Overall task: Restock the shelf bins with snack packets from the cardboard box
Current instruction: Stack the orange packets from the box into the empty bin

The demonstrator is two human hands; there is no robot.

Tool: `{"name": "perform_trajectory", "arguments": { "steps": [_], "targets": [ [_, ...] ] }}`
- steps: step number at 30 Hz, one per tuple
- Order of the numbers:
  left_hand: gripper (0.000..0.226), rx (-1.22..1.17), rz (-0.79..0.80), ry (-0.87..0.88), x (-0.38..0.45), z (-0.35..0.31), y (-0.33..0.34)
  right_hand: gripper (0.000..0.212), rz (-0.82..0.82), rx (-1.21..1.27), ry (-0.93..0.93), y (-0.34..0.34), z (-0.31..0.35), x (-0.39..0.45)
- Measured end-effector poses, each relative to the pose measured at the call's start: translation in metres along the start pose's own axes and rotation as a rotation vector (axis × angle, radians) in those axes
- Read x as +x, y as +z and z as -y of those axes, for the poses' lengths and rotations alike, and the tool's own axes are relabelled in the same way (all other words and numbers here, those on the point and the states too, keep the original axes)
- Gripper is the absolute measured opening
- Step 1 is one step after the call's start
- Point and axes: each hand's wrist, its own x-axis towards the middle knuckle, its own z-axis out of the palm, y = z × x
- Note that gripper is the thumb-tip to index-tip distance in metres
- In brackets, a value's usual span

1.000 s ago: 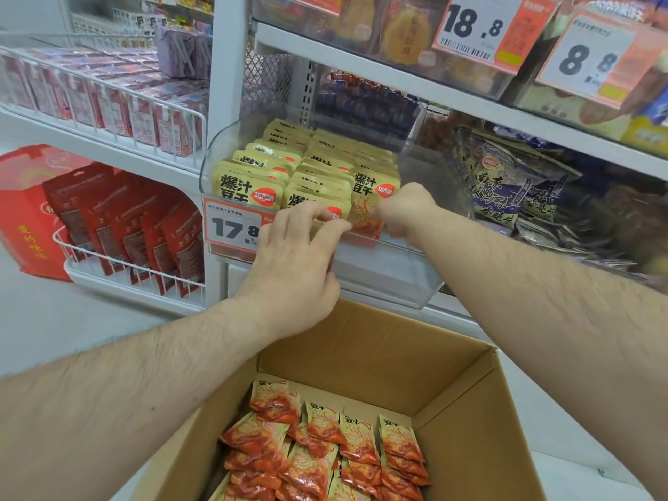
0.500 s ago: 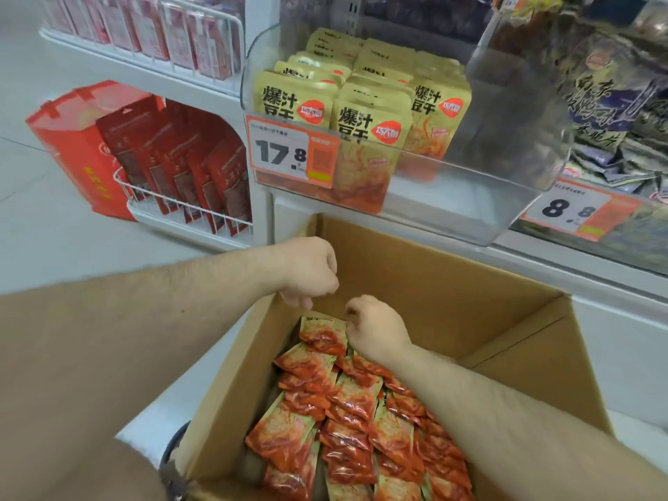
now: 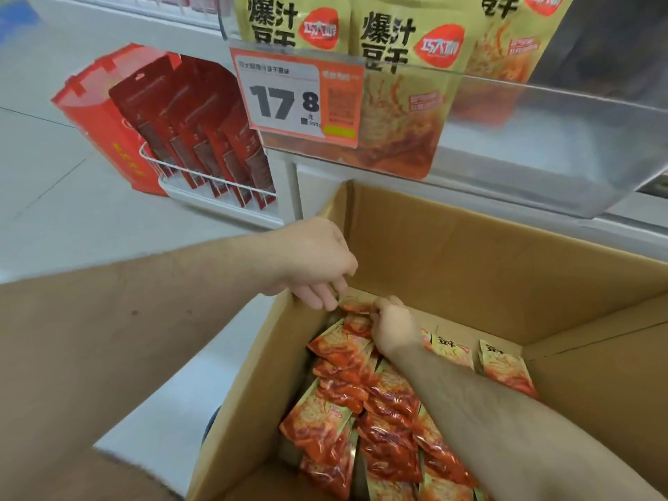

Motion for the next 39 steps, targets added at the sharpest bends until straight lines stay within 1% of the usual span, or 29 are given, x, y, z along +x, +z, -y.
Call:
{"name": "perform_trajectory", "arguments": {
  "steps": [2, 4, 6, 8, 9, 10, 11, 13, 14, 15, 16, 18, 20, 22, 25, 28, 30, 33, 35, 37, 39],
  "targets": [
    [0.027, -0.150, 0.079, -0.111, 0.002, -0.003, 0.002, 0.007, -0.114, 0.212, 0.002, -0.017, 0.004, -0.011],
    [0.050, -0.330, 0.187, -0.240, 0.003, -0.005, 0.007, 0.004, -0.223, 0.381, -0.019, -0.044, 0.008, -0.029],
    [0.071, -0.466, 0.241, -0.329, 0.006, -0.004, 0.014, 0.009, -0.315, 0.471, -0.090, -0.073, 0.011, -0.052],
    [0.082, -0.573, 0.247, -0.353, 0.009, -0.004, 0.020, 0.013, -0.391, 0.556, -0.193, -0.102, 0.017, -0.077],
    [0.080, -0.611, 0.244, -0.346, 0.009, -0.006, 0.024, 0.016, -0.422, 0.579, -0.259, -0.113, 0.022, -0.088],
    [0.073, -0.645, 0.239, -0.326, 0.008, -0.009, 0.027, 0.020, -0.441, 0.585, -0.332, -0.123, 0.026, -0.099],
    [0.059, -0.671, 0.232, -0.290, 0.007, -0.011, 0.029, 0.018, -0.446, 0.586, -0.403, -0.129, 0.031, -0.108],
    [0.030, -0.643, 0.180, -0.207, 0.006, -0.015, 0.032, 0.011, -0.417, 0.575, -0.526, -0.137, 0.034, -0.121],
    [0.024, -0.579, 0.120, -0.164, 0.006, -0.016, 0.033, 0.020, -0.397, 0.553, -0.563, -0.138, 0.031, -0.122],
    [0.023, -0.494, 0.045, -0.113, 0.007, -0.015, 0.033, 0.030, -0.367, 0.533, -0.557, -0.137, 0.025, -0.121],
    [0.024, -0.404, -0.026, -0.064, 0.007, -0.015, 0.032, 0.034, -0.338, 0.508, -0.486, -0.135, 0.017, -0.118],
    [0.027, -0.248, -0.138, 0.004, 0.004, -0.014, 0.027, 0.027, -0.274, 0.453, -0.241, -0.129, 0.004, -0.106],
    [0.028, -0.175, -0.180, 0.040, 0.001, -0.012, 0.021, 0.019, -0.199, 0.351, -0.062, -0.113, -0.008, -0.091],
    [0.030, -0.110, -0.209, 0.067, 0.000, -0.009, 0.016, 0.018, -0.100, 0.193, -0.006, -0.091, -0.014, -0.076],
    [0.032, -0.010, -0.223, 0.068, 0.005, -0.002, 0.013, 0.024, 0.038, 0.042, 0.007, -0.057, -0.014, -0.054],
    [0.033, 0.016, -0.221, 0.060, 0.007, 0.002, 0.010, 0.027, 0.139, -0.102, 0.042, -0.028, -0.009, -0.034],
    [0.033, 0.004, -0.196, 0.070, 0.010, 0.005, 0.009, 0.028, 0.174, -0.137, 0.085, -0.015, -0.009, -0.026],
    [0.032, -0.005, -0.165, 0.082, 0.013, 0.008, 0.007, 0.025, 0.140, -0.164, 0.125, -0.004, -0.012, -0.020],
    [0.035, -0.018, -0.149, 0.085, 0.015, 0.009, 0.006, 0.017, 0.052, -0.116, 0.117, -0.006, -0.013, -0.021],
    [0.035, -0.040, -0.134, 0.080, 0.017, 0.009, 0.004, 0.009, -0.054, 0.060, 0.124, -0.018, -0.009, -0.027],
    [0.030, -0.081, -0.103, 0.049, 0.019, 0.011, 0.001, 0.007, -0.159, 0.250, 0.144, -0.040, -0.001, -0.038]
  ]
}}
